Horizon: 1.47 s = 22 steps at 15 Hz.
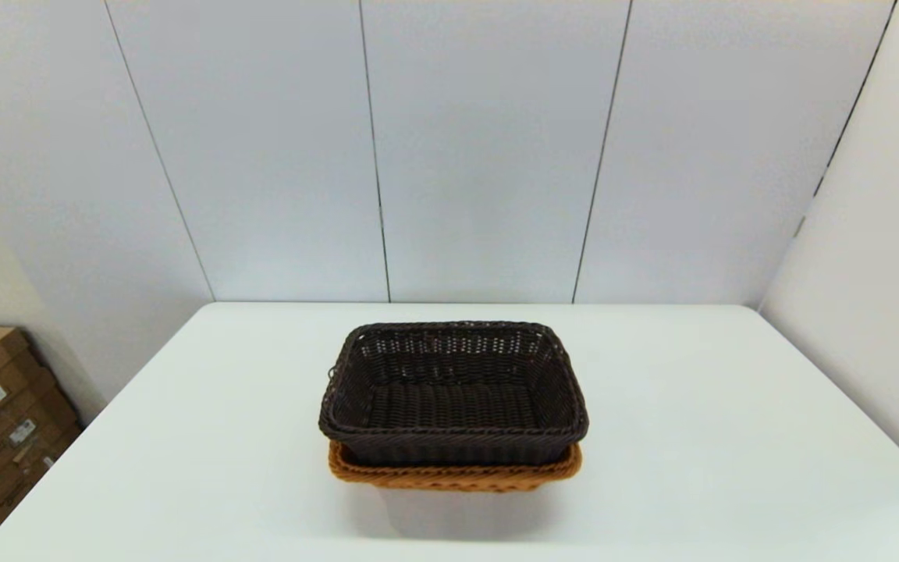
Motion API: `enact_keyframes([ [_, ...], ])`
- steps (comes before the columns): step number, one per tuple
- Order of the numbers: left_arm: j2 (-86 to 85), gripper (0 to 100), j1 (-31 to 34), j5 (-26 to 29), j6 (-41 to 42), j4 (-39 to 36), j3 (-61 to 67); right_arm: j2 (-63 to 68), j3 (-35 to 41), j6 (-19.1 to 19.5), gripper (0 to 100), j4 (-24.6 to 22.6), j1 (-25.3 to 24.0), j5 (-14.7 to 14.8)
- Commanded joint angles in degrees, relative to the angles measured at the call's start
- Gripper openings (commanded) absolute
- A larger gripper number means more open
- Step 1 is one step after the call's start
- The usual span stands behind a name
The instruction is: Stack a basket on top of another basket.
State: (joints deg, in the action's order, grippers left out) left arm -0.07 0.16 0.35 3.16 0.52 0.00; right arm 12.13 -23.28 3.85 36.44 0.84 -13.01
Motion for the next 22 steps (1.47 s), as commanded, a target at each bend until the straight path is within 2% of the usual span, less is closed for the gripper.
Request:
enact_keyframes([
  [1,0.1,100,0.0,0.0,0.0,0.0,0.3,-5.0,5.8,2.0,100,-4.7,-0.3,0.1],
  [6,0.1,100,0.0,0.0,0.0,0.0,0.3,-7.8,13.8,1.7,100,-21.0,-0.5,0.1],
  [10,0.1,100,0.0,0.0,0.0,0.0,0.3,-11.0,17.0,1.8,100,-27.8,-0.5,0.1],
  [11,0.1,100,0.0,0.0,0.0,0.0,0.3,-11.6,18.5,2.2,100,-29.6,-0.5,1.1],
  [13,0.1,100,0.0,0.0,0.0,0.0,0.3,-12.1,20.5,2.9,100,-34.6,-0.5,5.9],
  [15,0.1,100,0.0,0.0,0.0,0.0,0.3,-12.1,21.3,2.8,100,-36.1,-0.5,7.8],
  [17,0.1,100,0.0,0.0,-0.1,0.0,0.3,-12.1,23.5,3.2,100,-35.7,-0.5,11.3],
  [22,0.1,100,0.0,0.0,0.0,0.0,0.3,-12.1,23.3,2.3,100,-36.1,-0.5,10.5],
])
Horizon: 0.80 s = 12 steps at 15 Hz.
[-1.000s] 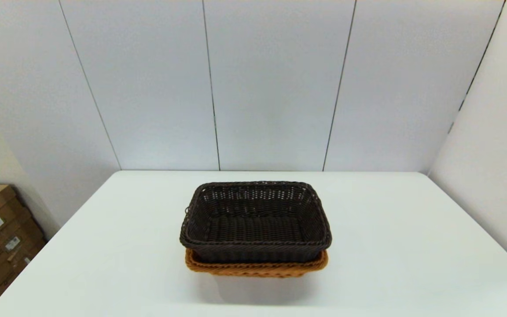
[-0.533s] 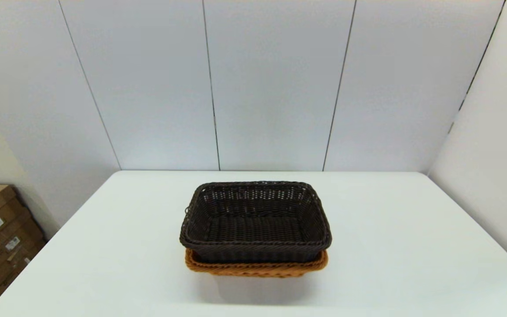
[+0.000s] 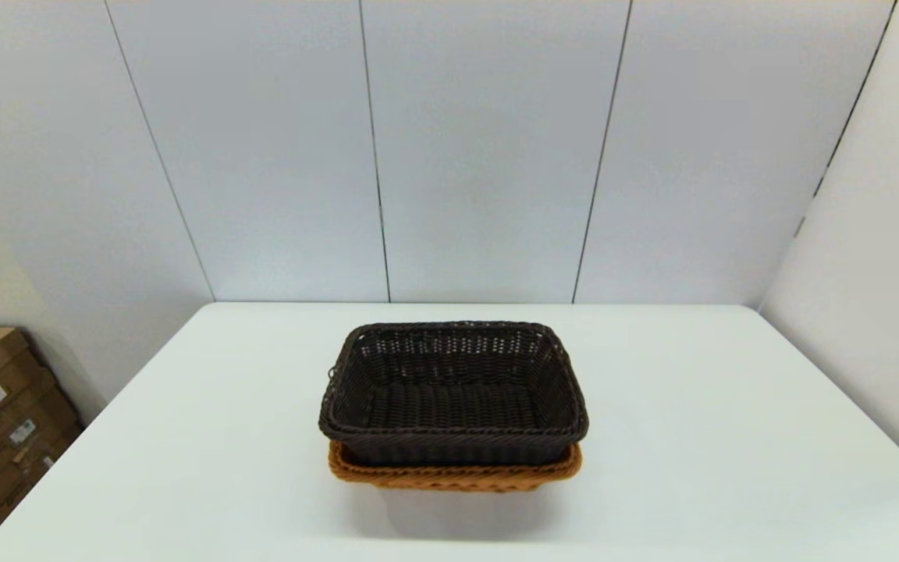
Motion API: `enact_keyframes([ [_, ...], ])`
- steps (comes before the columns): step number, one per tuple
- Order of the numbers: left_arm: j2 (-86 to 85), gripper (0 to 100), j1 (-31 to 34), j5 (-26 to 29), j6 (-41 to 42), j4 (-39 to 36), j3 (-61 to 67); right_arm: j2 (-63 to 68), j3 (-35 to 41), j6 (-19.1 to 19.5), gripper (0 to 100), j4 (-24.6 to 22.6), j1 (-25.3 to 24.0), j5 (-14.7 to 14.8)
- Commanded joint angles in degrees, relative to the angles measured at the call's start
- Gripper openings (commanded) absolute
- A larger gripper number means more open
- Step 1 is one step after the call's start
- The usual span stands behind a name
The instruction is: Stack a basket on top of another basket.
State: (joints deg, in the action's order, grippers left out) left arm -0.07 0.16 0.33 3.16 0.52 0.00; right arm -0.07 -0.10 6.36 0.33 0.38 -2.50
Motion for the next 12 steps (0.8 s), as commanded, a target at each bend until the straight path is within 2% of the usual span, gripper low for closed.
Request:
enact_keyframes([
  [1,0.1,100,0.0,0.0,0.0,0.0,0.3,0.1,0.1,-0.5,100,0.1,0.0,0.2],
  [12,0.1,100,0.0,0.0,0.0,0.0,0.3,0.1,0.1,-0.7,100,0.1,0.0,0.4],
])
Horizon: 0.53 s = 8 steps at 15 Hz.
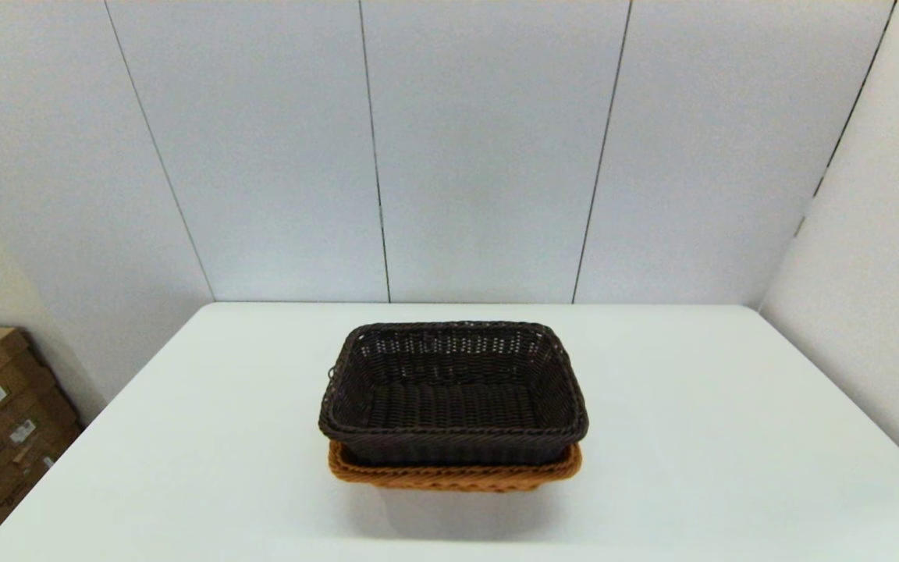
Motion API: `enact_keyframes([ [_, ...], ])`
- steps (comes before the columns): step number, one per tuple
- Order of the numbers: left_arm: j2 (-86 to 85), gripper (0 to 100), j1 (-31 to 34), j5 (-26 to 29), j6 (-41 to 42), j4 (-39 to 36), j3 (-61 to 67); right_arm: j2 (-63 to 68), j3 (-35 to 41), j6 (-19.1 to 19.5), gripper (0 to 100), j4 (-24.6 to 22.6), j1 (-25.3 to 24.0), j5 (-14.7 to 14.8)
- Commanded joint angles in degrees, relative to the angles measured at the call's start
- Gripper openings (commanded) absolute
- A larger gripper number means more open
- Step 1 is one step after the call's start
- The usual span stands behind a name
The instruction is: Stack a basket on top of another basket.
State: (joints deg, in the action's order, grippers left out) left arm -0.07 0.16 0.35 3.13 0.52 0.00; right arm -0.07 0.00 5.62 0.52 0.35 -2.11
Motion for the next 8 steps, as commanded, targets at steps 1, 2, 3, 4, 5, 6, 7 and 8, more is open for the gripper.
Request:
enact_keyframes([
  [1,0.1,100,0.0,0.0,0.0,0.0,0.3,0.1,0.0,0.0,100,-0.1,0.0,0.0],
  [2,0.1,100,0.0,0.0,0.0,0.0,0.3,0.1,0.0,0.0,100,-0.1,0.0,0.0],
  [3,0.1,100,0.0,0.0,0.0,0.0,0.3,0.1,0.0,0.1,100,-0.1,0.0,0.1],
  [4,0.1,100,0.0,0.0,0.0,0.0,0.3,0.1,0.0,0.0,100,-0.2,0.0,0.1],
  [5,0.1,100,0.0,0.0,0.0,0.0,0.3,0.1,0.0,0.0,100,-0.1,0.0,0.0],
  [6,0.1,100,0.0,0.0,0.0,0.0,0.3,0.1,0.0,0.0,100,-0.1,0.0,0.0],
  [7,0.1,100,0.0,0.0,0.0,0.0,0.3,0.1,0.0,0.0,100,-0.2,0.0,0.0],
  [8,0.1,100,0.0,0.0,0.0,0.0,0.3,0.1,0.0,0.1,100,-0.2,0.0,-0.3],
])
